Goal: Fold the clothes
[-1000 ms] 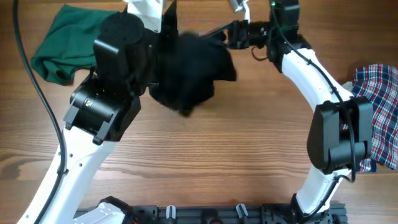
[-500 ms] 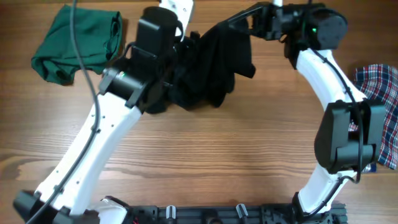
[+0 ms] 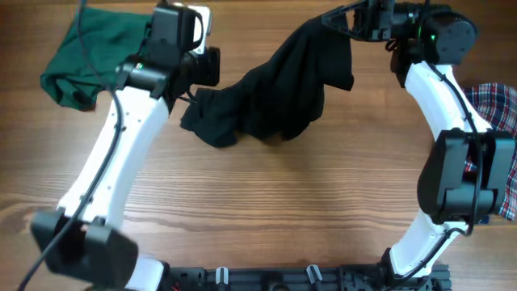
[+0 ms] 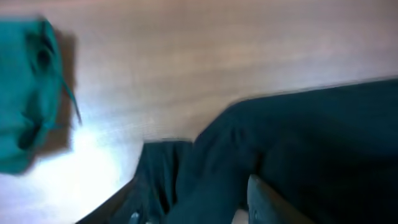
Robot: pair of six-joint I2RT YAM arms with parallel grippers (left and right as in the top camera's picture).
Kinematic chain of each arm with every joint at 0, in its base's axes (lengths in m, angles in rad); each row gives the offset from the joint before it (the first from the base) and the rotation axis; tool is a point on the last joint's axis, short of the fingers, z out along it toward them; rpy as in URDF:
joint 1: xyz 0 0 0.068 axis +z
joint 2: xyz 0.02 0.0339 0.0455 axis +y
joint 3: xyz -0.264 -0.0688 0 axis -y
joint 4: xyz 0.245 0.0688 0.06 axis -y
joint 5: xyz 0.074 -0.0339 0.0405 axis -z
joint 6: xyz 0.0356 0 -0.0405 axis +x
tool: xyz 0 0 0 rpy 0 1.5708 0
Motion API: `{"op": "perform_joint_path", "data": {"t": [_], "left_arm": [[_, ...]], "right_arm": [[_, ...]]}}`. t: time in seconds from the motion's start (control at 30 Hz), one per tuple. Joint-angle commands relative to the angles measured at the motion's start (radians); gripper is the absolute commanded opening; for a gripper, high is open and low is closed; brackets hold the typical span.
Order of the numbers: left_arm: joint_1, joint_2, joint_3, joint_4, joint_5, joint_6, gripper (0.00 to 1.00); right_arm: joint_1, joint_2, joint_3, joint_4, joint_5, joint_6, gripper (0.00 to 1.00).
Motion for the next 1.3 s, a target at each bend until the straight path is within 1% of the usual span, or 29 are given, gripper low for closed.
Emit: {"op": "perform_joint_path", "data": {"t": [0.0, 0.13, 0.2, 0.23, 0.27, 0.3, 0.4, 0.5, 0.57, 0.7, 0.87, 0.93, 1.03, 1.1, 1.2, 1.27], "left_arm": [[0.020, 0.118, 0.002, -0.078, 0.053, 0.038, 0.54], [0.022, 0.196, 0.002, -0.115, 0.068, 0.044, 0.54], [0.022, 0.205, 0.002, -0.121, 0.068, 0.055, 0.51], [0.022, 0.209, 0.002, -0.128, 0.080, 0.091, 0.52], [0.021, 0.215, 0.002, -0.142, 0.104, 0.137, 0.56], [0.021, 0.218, 0.002, -0.154, 0.122, 0.154, 0.59], [0.021, 0.229, 0.002, -0.182, 0.146, 0.183, 0.61], [0.021, 0.237, 0.002, -0.211, 0.145, 0.248, 0.64], [0.023, 0.244, 0.002, -0.210, 0.142, 0.285, 0.66], [0.022, 0.285, 0.002, -0.184, 0.144, 0.412, 0.71], [0.022, 0.363, 0.002, -0.132, 0.145, 0.426, 0.69], [0.022, 0.372, 0.002, -0.112, 0.146, 0.426, 0.67], [0.021, 0.373, 0.002, -0.105, 0.195, 0.437, 0.64], [0.021, 0.373, 0.002, -0.108, 0.215, 0.437, 0.59], [0.021, 0.373, 0.002, -0.115, 0.223, 0.437, 0.45], [0.021, 0.373, 0.002, -0.127, 0.225, 0.436, 0.29]], "right_arm": [[-0.021, -0.020, 0.023, 0.002, -0.035, 0.008, 0.04], [-0.022, -0.020, 0.023, -0.005, -0.035, 0.007, 0.04], [-0.024, -0.020, 0.023, -0.005, -0.035, 0.007, 0.04], [-0.026, -0.020, 0.023, -0.005, -0.035, 0.007, 0.04], [-0.029, -0.020, 0.023, -0.006, -0.035, 0.007, 0.04], [-0.031, -0.020, 0.023, -0.008, -0.035, 0.007, 0.04], [-0.035, -0.020, 0.023, -0.008, -0.035, 0.007, 0.04], [-0.035, -0.020, 0.023, -0.009, -0.035, 0.007, 0.04], [-0.035, -0.020, 0.023, -0.009, -0.035, 0.007, 0.04], [-0.035, -0.020, 0.023, -0.009, -0.035, 0.007, 0.04], [-0.035, -0.020, 0.023, -0.009, -0.035, 0.007, 0.04], [-0.035, -0.020, 0.023, -0.010, -0.035, 0.008, 0.04], [-0.035, -0.020, 0.023, -0.010, -0.035, 0.008, 0.04], [-0.035, -0.020, 0.023, -0.013, -0.035, 0.008, 0.04], [-0.035, -0.020, 0.023, -0.013, -0.035, 0.008, 0.04], [-0.035, -0.020, 0.023, -0.013, -0.035, 0.008, 0.04]]}}
